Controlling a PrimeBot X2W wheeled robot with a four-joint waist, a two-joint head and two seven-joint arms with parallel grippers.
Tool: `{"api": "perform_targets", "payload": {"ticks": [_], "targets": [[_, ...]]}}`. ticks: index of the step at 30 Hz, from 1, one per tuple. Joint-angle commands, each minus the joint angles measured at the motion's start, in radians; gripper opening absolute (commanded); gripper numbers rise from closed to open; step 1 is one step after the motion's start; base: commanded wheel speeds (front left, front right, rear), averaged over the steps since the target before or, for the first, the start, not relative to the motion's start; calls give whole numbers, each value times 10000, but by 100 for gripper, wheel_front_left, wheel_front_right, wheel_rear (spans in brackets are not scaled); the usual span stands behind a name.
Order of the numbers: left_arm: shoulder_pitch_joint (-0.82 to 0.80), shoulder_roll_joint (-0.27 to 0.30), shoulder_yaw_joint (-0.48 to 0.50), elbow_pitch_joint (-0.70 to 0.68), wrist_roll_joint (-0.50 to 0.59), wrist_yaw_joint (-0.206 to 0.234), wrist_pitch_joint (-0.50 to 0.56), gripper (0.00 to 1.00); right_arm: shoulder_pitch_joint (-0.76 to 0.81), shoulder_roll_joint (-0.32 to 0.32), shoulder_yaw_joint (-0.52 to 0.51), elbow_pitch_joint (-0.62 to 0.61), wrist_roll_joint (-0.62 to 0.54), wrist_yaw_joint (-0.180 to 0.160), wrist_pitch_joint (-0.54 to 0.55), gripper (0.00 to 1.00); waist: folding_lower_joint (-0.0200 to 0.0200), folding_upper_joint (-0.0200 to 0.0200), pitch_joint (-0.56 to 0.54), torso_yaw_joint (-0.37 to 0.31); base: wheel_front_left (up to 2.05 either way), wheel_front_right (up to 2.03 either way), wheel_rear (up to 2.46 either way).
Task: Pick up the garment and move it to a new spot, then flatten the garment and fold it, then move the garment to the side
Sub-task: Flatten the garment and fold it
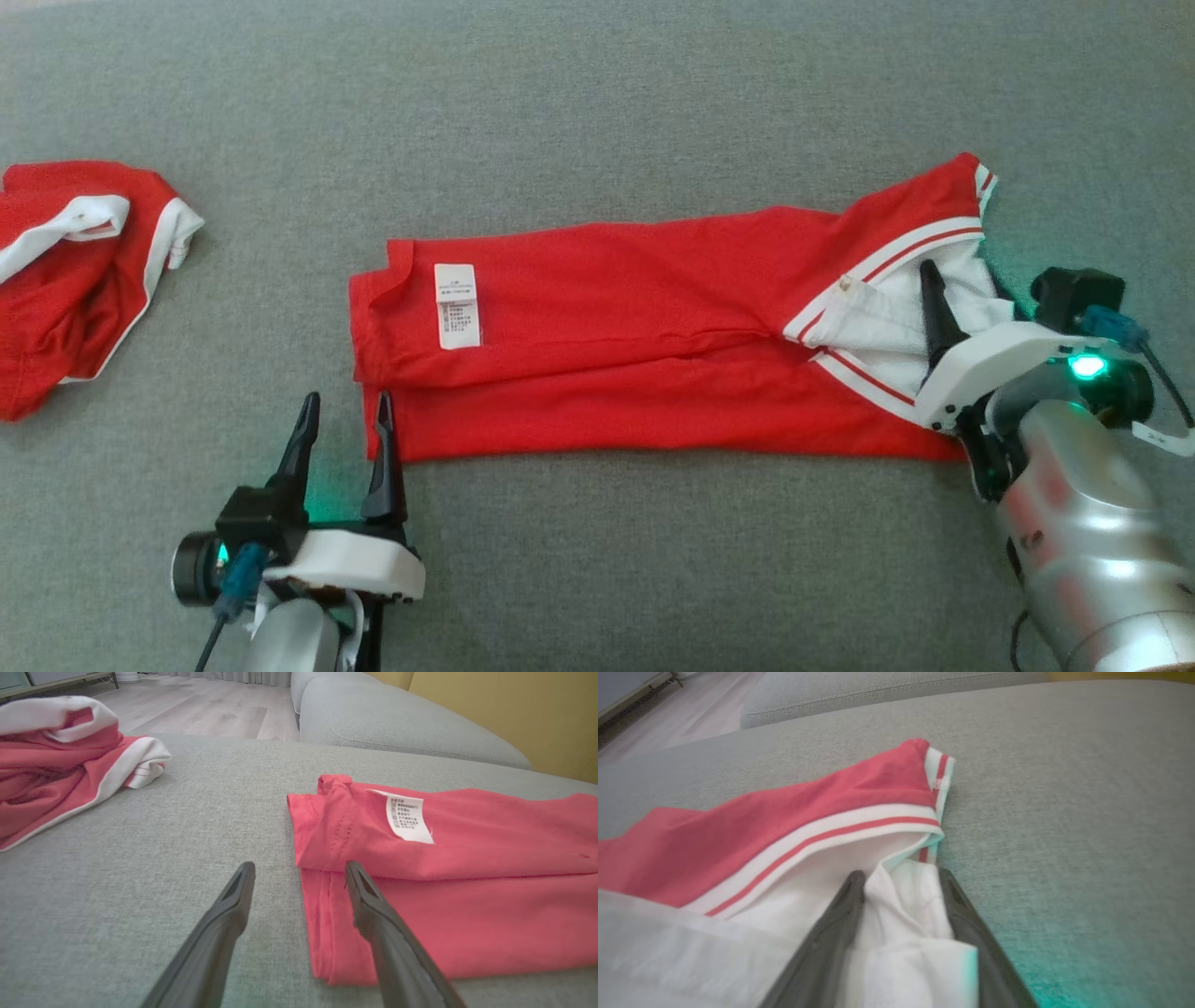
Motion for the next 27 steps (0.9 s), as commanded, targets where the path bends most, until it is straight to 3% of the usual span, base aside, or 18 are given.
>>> {"api": "perform_targets", "payload": {"ticks": [1, 11, 16, 20, 27], "targets": [[-333, 46, 249, -232, -37, -30, -67, 100, 517, 207, 574, 247, 74, -6, 318, 0, -1, 0, -8, -27, 0, 0, 0], [-115, 45, -10, -118, -186, -60, -67, 100, 254, -1356, 121, -281, 370, -6, -782, 0, -1, 0, -469, -245, 0, 0, 0], [91, 45, -125, 19, -241, -89, -67, 100, 299, -953, 373, -1429, 670, -6, -812, 0, -1, 0, -800, -186, 0, 0, 0], [200, 45, -306, 84, -284, -95, -67, 100, 700, -302, 1461, -2658, 1659, -6, -815, 0, -1, 0, -1051, 90, 0, 0, 0], [353, 45, -557, 92, -256, -73, -67, 100, 1203, -66, 3488, -4288, 3283, -6, -460, 0, -1, 0, -1285, 871, 0, 0, 0]]}}
